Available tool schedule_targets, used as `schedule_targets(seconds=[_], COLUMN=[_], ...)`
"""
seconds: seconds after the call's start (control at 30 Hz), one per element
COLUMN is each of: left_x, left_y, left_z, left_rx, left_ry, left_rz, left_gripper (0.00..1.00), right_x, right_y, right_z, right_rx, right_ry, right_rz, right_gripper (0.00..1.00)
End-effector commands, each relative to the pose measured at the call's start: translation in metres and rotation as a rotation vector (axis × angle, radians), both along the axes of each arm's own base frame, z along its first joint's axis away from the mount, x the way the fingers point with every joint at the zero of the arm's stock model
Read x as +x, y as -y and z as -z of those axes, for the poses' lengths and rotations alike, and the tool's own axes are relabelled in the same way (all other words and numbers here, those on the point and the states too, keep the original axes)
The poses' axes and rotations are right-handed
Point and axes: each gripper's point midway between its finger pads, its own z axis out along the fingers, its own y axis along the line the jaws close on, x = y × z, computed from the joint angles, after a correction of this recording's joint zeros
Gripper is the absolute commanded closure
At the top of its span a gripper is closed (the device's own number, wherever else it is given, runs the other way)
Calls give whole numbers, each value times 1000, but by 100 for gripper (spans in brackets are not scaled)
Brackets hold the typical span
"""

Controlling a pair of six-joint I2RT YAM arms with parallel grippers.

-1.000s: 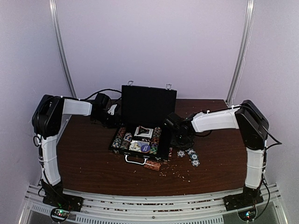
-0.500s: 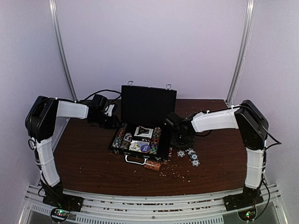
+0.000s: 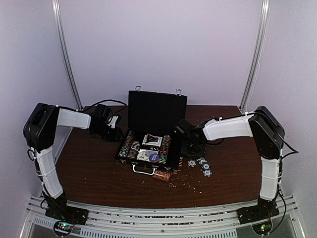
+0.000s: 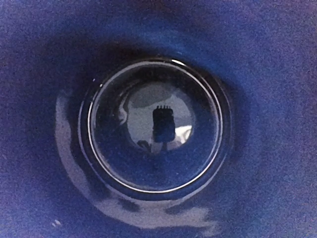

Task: Pack up texas hold em set
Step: Pick up the dice from the center of the board.

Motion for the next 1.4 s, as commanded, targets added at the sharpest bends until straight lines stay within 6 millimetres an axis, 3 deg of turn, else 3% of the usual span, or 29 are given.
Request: schedule_targets(seconds=[0.0, 0.27, 0.37, 0.53, 0.87, 1.2, 1.37], left_x=[3, 25, 26, 31, 43, 38, 36], left_y=[-7, 8, 16, 24, 39, 52, 54], left_z=[-2, -63, -70, -59, -31, -7, 1], left_rx=[10, -94, -137, -156, -162, -148, -136], left_ry=[-37, 111, 122, 97, 58, 16, 2], left_rz=[-23, -4, 16, 40, 81, 104, 103], left_gripper=[59, 47, 37, 28, 18, 15, 21], right_x=[-2, 0, -2, -4, -5, -12, -15], right_y=[2, 2, 2, 3, -14, -21, -21], right_z=[19, 7, 1, -12, -34, -36, -37], right_rx=[1, 13, 22, 27, 63, 67, 89], right_ry=[-30, -13, -9, 3, 37, 31, 36], right_rz=[2, 7, 8, 10, -19, -36, -36], right_gripper=[83, 96, 97, 92, 80, 72, 66])
